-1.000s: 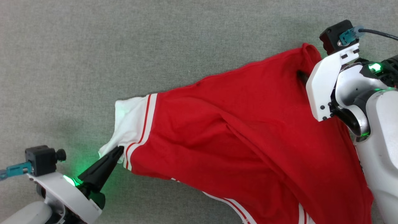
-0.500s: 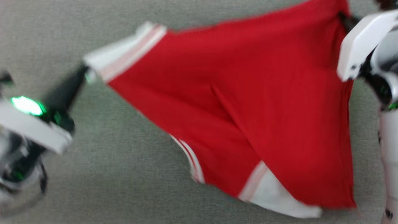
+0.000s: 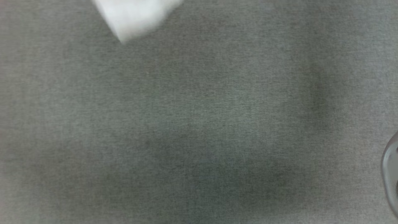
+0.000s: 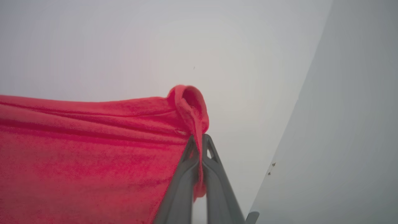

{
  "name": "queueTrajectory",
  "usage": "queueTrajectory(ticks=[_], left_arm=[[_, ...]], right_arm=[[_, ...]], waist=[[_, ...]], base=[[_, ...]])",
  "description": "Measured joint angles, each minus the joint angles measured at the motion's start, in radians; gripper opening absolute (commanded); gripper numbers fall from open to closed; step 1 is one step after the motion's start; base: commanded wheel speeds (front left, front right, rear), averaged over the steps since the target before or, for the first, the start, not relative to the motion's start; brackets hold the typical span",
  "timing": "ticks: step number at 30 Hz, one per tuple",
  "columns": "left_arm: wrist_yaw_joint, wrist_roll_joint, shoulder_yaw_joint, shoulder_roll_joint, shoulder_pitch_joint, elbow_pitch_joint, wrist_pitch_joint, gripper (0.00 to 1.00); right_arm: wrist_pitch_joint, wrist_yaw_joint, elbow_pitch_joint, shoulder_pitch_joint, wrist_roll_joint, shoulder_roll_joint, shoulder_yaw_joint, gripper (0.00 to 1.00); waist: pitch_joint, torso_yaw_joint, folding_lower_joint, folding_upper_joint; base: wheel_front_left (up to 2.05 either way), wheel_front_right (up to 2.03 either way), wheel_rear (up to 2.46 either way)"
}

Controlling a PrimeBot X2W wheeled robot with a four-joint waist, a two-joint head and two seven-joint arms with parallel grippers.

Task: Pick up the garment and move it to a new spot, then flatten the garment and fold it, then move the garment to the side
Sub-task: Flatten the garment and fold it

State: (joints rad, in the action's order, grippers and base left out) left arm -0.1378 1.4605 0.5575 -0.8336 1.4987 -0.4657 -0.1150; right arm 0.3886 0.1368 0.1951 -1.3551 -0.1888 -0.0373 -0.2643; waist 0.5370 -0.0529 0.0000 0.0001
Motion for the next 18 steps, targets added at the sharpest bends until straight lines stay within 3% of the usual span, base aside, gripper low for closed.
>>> queueTrajectory(ticks=[4, 8, 13, 18], left_arm=[[0.000, -0.016, -0.012, 0.038, 0.155, -0.069, -0.018, 0.00], [0.000, -0.020, 0.022, 0.042, 0.137, -0.085, -0.035, 0.00], [0.002, 0.053, 0.041, 0.053, -0.098, -0.054, -0.091, 0.00], [0.006, 0.141, 0.050, -0.001, -0.379, 0.190, -0.101, 0.00]], right_arm=[[-0.084, 0.001, 0.067, -0.095, 0.008, 0.001, -0.007, 0.00], [-0.117, 0.002, 0.141, -0.086, 0.011, 0.000, -0.008, 0.00], [-0.143, 0.002, 0.207, 0.056, 0.007, 0.003, 0.002, 0.00], [-0.165, -0.003, 0.194, 0.223, 0.042, -0.008, 0.029, 0.00]], waist=[[0.010, -0.024, 0.0000, 0.0000], [0.007, -0.025, 0.0000, 0.0000], [0.000, -0.005, 0.0000, 0.0000], [-0.004, 0.009, 0.0000, 0.0000]], base=[[0.00, 0.00, 0.00], [0.00, 0.00, 0.00], [0.00, 0.00, 0.00], [0.00, 0.00, 0.00]])
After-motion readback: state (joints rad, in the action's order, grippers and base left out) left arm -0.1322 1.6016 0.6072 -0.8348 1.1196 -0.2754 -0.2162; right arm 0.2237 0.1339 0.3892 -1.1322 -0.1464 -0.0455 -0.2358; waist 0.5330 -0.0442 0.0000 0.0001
